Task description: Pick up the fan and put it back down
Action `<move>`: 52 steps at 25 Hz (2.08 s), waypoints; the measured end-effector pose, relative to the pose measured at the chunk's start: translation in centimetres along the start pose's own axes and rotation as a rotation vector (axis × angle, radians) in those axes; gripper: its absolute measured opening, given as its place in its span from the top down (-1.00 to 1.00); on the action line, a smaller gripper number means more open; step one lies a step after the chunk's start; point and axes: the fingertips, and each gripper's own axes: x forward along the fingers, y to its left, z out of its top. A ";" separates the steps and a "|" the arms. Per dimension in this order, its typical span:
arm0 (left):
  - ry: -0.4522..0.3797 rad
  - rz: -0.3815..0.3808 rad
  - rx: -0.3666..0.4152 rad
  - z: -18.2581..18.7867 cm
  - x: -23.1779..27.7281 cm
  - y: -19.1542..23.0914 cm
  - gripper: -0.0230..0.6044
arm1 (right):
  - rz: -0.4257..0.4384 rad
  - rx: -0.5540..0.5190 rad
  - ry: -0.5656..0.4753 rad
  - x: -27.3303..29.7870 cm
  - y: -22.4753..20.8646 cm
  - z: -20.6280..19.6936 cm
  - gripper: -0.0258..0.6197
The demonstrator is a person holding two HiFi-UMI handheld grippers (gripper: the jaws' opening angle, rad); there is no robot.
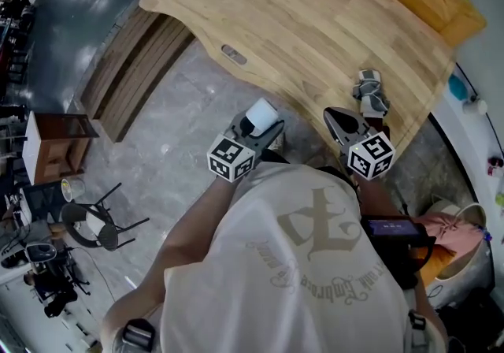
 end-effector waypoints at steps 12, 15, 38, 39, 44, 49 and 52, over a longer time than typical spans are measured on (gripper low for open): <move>0.028 0.031 -0.008 0.1 0.7 4.9 0.16 | -0.005 0.016 0.015 3.7 -0.2 1.1 0.87; 0.036 0.018 -0.002 0.3 1.6 6.0 0.16 | -0.022 0.022 0.019 4.2 -0.5 1.2 0.87; 0.145 -0.161 0.073 0.3 11.5 12.5 0.16 | -0.254 0.095 0.021 5.5 -5.4 2.2 0.87; 0.146 -0.166 0.077 0.3 12.0 12.8 0.16 | -0.264 0.097 0.022 5.5 -5.6 2.2 0.87; 0.173 -0.185 0.105 -0.1 14.1 14.3 0.17 | -0.317 0.112 0.008 5.6 -6.4 2.3 0.87; 0.205 -0.210 0.114 -0.7 15.8 15.5 0.17 | -0.371 0.129 0.009 5.1 -6.9 2.2 0.87; 0.206 -0.221 0.118 -0.5 16.9 16.2 0.17 | -0.399 0.139 0.005 4.8 -7.2 2.2 0.87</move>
